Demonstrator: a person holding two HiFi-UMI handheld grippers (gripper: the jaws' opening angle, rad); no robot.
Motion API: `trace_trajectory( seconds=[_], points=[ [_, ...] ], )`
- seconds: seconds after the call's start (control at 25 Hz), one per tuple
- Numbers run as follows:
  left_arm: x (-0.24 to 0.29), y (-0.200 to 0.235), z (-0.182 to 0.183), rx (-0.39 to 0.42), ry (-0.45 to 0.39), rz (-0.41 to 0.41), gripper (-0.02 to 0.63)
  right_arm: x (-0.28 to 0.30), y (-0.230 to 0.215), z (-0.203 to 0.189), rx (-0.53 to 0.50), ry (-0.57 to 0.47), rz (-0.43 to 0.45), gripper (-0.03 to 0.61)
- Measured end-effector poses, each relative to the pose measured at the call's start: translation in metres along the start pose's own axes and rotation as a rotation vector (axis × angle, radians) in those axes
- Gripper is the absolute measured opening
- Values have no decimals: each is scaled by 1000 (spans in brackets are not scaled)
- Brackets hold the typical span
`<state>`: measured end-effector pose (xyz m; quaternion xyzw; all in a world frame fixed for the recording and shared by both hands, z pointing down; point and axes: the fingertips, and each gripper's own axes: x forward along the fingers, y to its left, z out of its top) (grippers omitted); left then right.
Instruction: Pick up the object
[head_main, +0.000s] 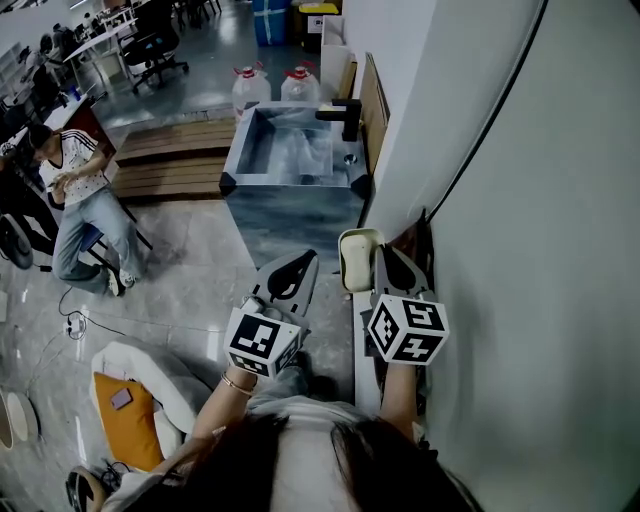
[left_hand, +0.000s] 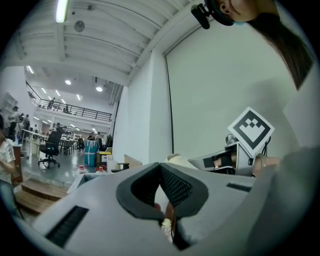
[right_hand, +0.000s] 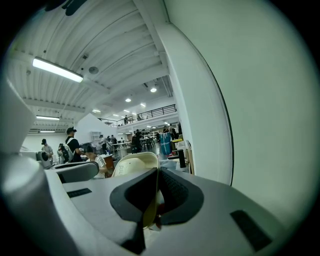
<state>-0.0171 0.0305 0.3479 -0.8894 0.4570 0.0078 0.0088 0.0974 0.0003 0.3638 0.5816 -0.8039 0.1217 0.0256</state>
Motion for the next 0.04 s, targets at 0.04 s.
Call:
trace_trajectory(
  seconds=[0.04],
  points=[
    [2, 2, 0, 0, 1, -1, 9, 3, 0, 0, 1, 0, -1, 34]
  ],
)
